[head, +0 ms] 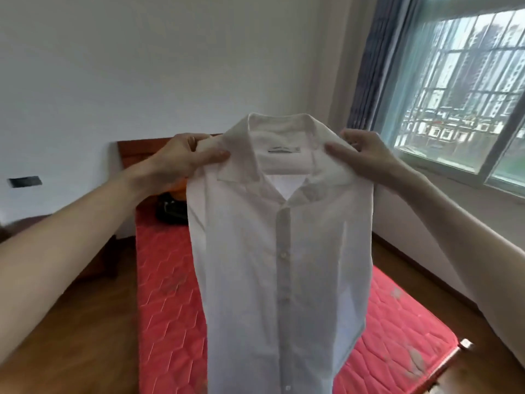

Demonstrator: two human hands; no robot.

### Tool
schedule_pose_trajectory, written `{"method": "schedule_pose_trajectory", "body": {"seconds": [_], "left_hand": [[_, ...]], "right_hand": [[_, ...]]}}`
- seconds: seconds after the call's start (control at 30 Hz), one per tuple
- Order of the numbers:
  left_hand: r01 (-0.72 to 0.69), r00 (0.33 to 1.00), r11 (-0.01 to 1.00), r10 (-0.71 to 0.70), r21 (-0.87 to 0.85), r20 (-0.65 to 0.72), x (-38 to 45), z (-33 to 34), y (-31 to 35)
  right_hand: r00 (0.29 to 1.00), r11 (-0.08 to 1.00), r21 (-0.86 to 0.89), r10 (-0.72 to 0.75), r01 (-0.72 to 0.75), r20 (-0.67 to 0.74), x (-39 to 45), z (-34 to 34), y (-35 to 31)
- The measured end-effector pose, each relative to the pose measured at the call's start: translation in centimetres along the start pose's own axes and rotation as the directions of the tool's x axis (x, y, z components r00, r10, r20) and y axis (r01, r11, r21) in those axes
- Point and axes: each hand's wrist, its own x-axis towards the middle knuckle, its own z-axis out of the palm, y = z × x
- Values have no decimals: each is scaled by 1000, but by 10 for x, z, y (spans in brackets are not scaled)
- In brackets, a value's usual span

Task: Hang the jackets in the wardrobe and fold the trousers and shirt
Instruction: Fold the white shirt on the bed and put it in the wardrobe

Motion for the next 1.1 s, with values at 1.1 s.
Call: {"method": "schedule_pose_trajectory", "body": {"seconds": [1.1], "left_hand": [[414,892,851,-451,323,45,-101,-6,-136]], "right_hand": [[906,985,-129,-50,114,420,-60,101,139]]}}
